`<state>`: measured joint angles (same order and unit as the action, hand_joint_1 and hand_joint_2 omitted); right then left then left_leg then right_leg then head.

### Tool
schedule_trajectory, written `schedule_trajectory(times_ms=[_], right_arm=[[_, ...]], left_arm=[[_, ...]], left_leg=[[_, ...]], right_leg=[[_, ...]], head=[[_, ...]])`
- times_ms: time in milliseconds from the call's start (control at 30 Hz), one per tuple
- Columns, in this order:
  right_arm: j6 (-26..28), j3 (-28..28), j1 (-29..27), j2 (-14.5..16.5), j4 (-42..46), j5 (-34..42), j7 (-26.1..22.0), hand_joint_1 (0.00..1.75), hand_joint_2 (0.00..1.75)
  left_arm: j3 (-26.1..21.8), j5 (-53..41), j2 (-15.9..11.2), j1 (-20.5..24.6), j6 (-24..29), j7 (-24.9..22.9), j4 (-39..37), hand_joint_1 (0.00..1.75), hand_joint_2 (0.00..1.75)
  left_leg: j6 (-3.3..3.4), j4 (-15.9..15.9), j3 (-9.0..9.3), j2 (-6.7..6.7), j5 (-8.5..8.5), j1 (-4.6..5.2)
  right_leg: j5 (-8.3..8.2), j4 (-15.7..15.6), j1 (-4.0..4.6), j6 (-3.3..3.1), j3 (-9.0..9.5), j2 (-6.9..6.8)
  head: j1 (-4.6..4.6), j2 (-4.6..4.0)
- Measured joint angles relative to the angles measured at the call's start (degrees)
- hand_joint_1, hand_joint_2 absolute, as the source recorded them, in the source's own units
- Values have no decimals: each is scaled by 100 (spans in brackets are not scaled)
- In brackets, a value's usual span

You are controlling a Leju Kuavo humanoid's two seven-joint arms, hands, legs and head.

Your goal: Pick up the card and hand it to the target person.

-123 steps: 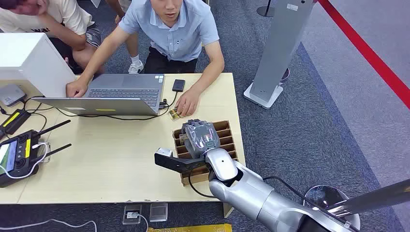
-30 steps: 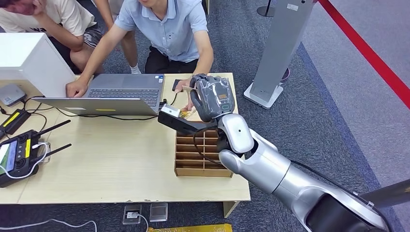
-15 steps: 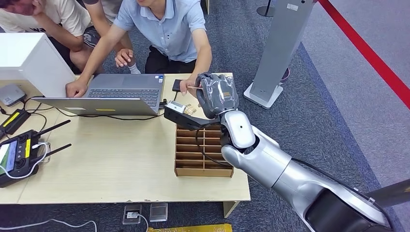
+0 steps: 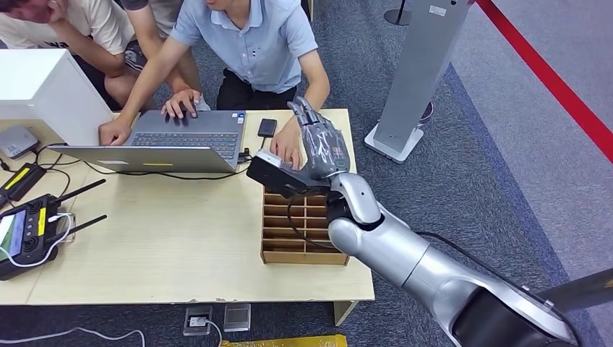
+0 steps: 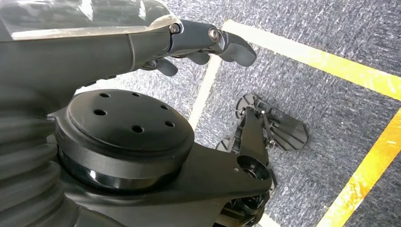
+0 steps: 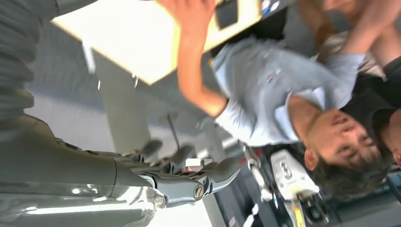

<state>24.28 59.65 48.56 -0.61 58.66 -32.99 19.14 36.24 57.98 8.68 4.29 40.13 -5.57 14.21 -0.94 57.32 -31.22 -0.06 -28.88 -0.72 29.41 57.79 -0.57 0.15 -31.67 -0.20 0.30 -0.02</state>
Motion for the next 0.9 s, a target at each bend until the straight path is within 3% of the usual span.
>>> schedule_trajectory(times_ms=[333,900], right_arm=[[-62,-154,-456,-295,1025,1192,-367,0,175],[-146,-395,-2040,-1546,3851,2729,-369,0,175]], left_arm=[[30,82,33,16,4,2,-8,0,175],[28,-61,221,103,9,-113,-188,0,175]], left_leg=[[0,0,0,1,0,0],[1,1,-1,0,-2,0]], right_leg=[[0,-1,0,0,-3,0],[0,-4,0,0,-3,0]], head=[[-4,0],[-5,0]])
